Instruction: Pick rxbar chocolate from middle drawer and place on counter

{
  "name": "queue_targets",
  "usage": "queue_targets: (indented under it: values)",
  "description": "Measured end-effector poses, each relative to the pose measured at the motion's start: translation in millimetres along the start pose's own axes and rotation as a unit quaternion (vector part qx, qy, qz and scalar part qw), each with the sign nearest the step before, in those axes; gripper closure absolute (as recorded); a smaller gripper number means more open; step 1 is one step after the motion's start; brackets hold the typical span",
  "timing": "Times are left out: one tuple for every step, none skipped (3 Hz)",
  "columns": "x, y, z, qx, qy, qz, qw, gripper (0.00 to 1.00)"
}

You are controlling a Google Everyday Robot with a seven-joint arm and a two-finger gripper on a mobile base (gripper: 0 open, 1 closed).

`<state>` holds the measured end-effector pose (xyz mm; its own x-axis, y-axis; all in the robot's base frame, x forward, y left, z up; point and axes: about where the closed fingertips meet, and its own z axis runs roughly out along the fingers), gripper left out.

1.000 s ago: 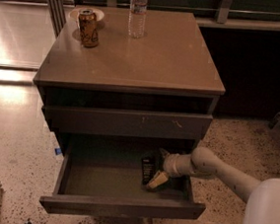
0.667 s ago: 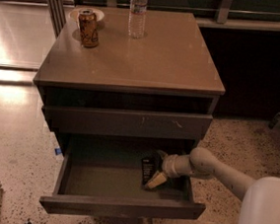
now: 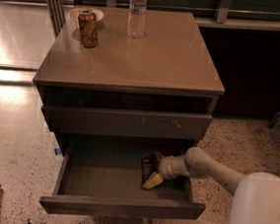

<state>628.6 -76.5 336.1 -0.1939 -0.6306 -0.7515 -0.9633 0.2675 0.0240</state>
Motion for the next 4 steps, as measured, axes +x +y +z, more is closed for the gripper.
queue_targets:
  values:
    - [-2, 0, -2, 0.000, 0.000, 0.000, 1.0000, 0.28]
    - [-7, 3, -4, 0.001, 0.005, -0.007, 1.0000, 0.51]
    - [-12, 3, -9, 0.001, 0.005, -0.007, 1.0000, 0.75]
    - [-14, 4, -11, 0.001, 0.005, -0.007, 1.0000, 1.00]
